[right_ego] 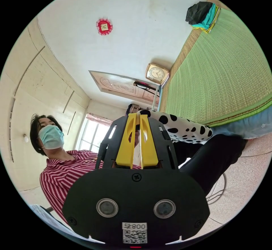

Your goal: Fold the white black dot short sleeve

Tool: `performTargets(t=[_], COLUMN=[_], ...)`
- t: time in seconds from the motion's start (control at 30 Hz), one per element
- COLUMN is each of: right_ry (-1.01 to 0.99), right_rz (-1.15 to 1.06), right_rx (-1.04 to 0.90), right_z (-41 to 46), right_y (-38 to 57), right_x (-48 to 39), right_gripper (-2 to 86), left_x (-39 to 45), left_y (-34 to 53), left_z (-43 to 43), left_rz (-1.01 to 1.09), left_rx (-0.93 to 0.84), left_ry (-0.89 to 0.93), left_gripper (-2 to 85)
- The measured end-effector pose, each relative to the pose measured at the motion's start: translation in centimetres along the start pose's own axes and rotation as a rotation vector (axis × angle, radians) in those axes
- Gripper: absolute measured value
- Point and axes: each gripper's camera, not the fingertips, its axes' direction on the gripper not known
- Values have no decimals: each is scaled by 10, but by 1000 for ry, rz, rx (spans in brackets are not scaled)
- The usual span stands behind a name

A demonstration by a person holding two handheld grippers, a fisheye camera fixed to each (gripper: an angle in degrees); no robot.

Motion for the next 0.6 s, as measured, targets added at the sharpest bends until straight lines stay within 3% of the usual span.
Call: performTargets(t=[0.33,0.6], right_ry=[48,60], right_rz=[-14,-41], right_rx=[17,20], right_z=[15,50], right_y=[-113,-311], right_x=[-36,-36], right_gripper=[19,19], left_x=[-125,-245], left_y=[-164,-404], left_z=[49,97], left_rz=[1,63], left_rx=[-51,-13], left_ry=[41,96], left_gripper=[25,25])
